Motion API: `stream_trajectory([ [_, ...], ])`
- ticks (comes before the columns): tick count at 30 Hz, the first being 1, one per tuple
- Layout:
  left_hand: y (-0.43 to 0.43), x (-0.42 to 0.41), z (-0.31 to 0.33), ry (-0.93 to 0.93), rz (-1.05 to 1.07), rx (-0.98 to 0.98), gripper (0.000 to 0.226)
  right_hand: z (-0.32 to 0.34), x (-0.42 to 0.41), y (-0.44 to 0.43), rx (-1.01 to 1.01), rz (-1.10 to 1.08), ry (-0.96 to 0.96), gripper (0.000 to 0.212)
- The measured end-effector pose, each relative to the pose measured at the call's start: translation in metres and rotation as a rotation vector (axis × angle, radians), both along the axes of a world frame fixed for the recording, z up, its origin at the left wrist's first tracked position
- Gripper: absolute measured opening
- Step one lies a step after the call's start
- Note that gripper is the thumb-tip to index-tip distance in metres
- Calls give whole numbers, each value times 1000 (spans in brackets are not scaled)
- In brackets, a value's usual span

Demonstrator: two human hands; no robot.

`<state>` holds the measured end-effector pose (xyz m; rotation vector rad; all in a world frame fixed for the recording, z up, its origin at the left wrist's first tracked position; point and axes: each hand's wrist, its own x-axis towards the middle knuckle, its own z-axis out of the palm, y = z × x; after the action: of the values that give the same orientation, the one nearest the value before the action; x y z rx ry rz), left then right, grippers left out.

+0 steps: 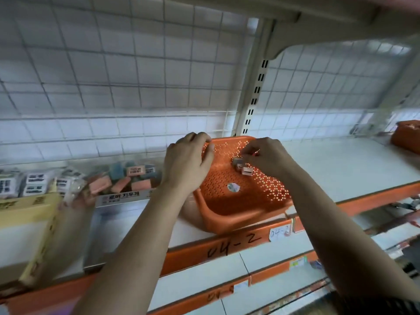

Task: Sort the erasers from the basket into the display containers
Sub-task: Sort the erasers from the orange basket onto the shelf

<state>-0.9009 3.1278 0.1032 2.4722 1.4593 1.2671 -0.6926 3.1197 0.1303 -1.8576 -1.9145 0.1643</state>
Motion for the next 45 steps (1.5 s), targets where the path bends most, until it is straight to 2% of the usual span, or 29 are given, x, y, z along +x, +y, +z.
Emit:
stream_trajectory([
  [8,14,13,-9,-77,-19,-89,21,-25,13,46,-289,150,-552,31],
  [14,22,7,-9,-119,-67,-168,18,-42,20,59,-358,158,-571,27],
  [18,26,4,-7,-26,-138,-268,18,-36,20,59,-252,123,-476,27],
  [22,35,6,-1,327,-229,-368,8,-15,22,42,-115,34,-135,20],
  [26,44,19,1,604,-185,-444,10,-7,26,8,-34,-17,161,16],
  [34,45,40,5,958,-35,-647,38,-33,30,-7,-31,-52,284,18],
  [40,46,40,1,932,-77,-613,26,-31,28,-12,-40,-40,351,23],
  [42,47,37,0,844,-111,-529,20,-30,28,-13,-27,-48,373,25],
  [45,42,29,-1,577,-160,-423,15,-25,26,-17,10,-52,388,27],
])
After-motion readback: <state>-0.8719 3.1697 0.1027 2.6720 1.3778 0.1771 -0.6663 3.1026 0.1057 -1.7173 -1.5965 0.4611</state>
